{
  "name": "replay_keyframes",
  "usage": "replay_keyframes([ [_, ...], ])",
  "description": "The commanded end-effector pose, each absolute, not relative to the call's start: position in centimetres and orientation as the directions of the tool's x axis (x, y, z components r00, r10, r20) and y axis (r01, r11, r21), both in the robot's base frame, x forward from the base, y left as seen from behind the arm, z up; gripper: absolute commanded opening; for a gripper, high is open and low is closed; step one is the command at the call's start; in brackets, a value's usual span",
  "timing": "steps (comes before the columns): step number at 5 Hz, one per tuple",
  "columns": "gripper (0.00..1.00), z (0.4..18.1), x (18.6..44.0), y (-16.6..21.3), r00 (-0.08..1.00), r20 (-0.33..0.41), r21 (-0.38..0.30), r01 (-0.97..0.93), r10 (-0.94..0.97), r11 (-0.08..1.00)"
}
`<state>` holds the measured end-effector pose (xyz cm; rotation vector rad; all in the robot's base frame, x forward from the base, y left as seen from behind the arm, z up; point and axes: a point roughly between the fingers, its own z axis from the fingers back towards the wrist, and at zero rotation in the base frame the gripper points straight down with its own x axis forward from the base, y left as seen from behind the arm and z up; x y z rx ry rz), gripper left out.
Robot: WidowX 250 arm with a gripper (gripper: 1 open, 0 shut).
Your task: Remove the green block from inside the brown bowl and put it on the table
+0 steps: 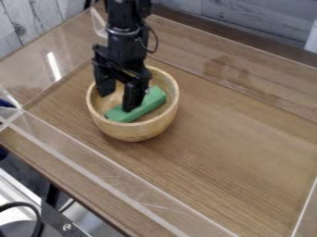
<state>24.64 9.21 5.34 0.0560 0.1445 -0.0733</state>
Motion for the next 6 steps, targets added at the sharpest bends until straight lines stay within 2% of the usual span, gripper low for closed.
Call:
replay_keyframes([
  [1, 1.00, 6.8, 25.9, 8.9, 0.996, -0.055, 0.121, 0.072, -0.065, 0.990],
  [4, 1.00, 8.7, 26.1, 8.0, 0.968, -0.076, 0.076, 0.246, -0.240, 0.966],
  [5, 1.00, 9.1, 26.6, 8.4, 0.971, -0.075, 0.055, 0.230, -0.226, 0.972],
  [6, 1.00, 8.2, 26.3, 8.4, 0.975, -0.064, 0.048, 0.218, -0.215, 0.975],
])
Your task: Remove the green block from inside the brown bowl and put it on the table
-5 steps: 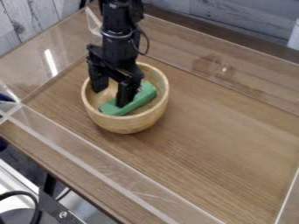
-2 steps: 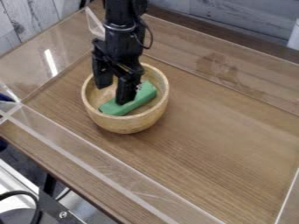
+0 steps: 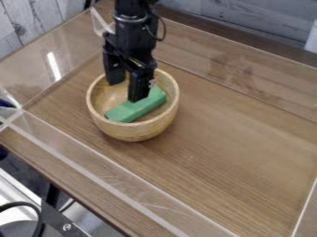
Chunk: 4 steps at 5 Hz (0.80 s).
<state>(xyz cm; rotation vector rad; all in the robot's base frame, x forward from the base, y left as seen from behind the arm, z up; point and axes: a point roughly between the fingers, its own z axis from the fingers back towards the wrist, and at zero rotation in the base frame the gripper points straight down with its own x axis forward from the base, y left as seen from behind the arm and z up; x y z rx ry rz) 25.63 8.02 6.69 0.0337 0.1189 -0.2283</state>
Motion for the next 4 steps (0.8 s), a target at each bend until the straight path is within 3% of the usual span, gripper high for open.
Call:
replay_keyframes([
  [1, 1.00, 7.2, 25.9, 8.5, 0.978, -0.051, 0.042, 0.204, -0.202, 0.978],
  [3, 1.00, 5.1, 26.0, 8.3, 0.976, -0.088, 0.012, 0.203, -0.201, 0.979],
  [4, 0.00, 5.0, 26.1, 8.3, 0.977, -0.077, -0.007, 0.199, -0.198, 0.980],
])
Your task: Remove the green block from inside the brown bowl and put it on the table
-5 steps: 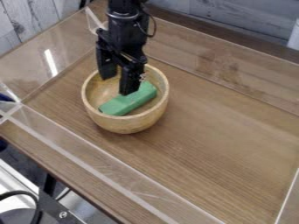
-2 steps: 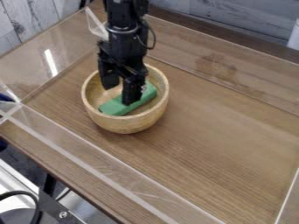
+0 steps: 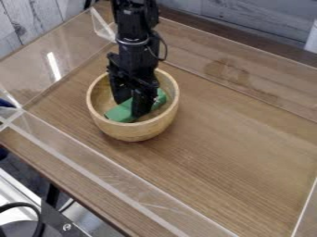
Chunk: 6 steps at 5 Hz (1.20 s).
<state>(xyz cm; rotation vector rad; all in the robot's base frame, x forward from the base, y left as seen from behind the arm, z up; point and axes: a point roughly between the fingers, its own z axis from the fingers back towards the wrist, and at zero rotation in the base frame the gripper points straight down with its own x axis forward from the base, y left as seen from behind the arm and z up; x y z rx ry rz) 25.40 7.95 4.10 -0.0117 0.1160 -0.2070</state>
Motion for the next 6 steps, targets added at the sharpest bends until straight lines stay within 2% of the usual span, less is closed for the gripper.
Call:
replay_keyframes([
  [1, 0.00, 5.41, 26.21, 8.26, 0.979, -0.061, -0.024, 0.192, -0.193, 0.981],
  [3, 0.00, 5.93, 26.44, 8.46, 0.974, -0.077, 0.022, 0.217, -0.215, 0.976],
  [4, 1.00, 6.24, 26.24, 8.36, 0.981, -0.065, 0.012, 0.185, -0.184, 0.983],
  [5, 0.00, 6.05, 26.07, 8.29, 0.986, -0.056, 0.001, 0.156, -0.155, 0.988],
  [6, 0.00, 5.98, 25.87, 8.19, 0.990, -0.050, -0.011, 0.130, -0.130, 0.991],
])
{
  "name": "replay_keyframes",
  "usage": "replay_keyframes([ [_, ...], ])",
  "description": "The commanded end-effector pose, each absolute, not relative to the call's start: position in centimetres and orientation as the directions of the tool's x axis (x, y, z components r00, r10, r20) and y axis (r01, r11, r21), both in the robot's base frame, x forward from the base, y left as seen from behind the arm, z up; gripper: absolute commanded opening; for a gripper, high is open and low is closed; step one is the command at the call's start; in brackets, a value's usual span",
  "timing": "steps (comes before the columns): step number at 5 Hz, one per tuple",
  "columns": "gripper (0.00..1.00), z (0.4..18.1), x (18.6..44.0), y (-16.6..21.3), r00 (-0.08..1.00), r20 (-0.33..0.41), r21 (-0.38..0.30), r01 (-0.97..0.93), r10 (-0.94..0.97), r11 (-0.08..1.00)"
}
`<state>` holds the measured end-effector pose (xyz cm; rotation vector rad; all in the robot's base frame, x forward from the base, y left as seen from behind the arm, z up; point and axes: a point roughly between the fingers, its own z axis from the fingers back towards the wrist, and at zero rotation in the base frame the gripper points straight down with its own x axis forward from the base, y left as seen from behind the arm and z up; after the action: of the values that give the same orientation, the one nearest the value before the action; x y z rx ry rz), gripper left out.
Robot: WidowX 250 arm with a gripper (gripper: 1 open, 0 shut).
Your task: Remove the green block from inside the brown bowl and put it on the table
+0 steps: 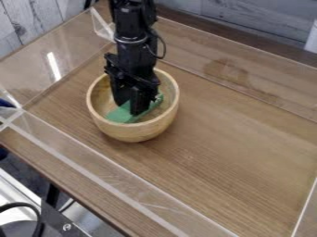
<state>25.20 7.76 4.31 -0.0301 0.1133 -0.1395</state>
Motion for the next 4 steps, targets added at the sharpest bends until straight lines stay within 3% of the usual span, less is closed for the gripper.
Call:
replay_keyframes([
  [1, 0.00, 6.5, 26.0, 8.2, 0.991, -0.029, -0.010, 0.133, -0.133, 0.991],
  [2, 0.00, 6.9, 26.1, 8.2, 0.990, -0.009, -0.009, 0.137, -0.137, 0.991],
  [4, 0.00, 9.4, 26.1, 8.5, 0.994, 0.010, -0.015, 0.109, -0.109, 0.994],
])
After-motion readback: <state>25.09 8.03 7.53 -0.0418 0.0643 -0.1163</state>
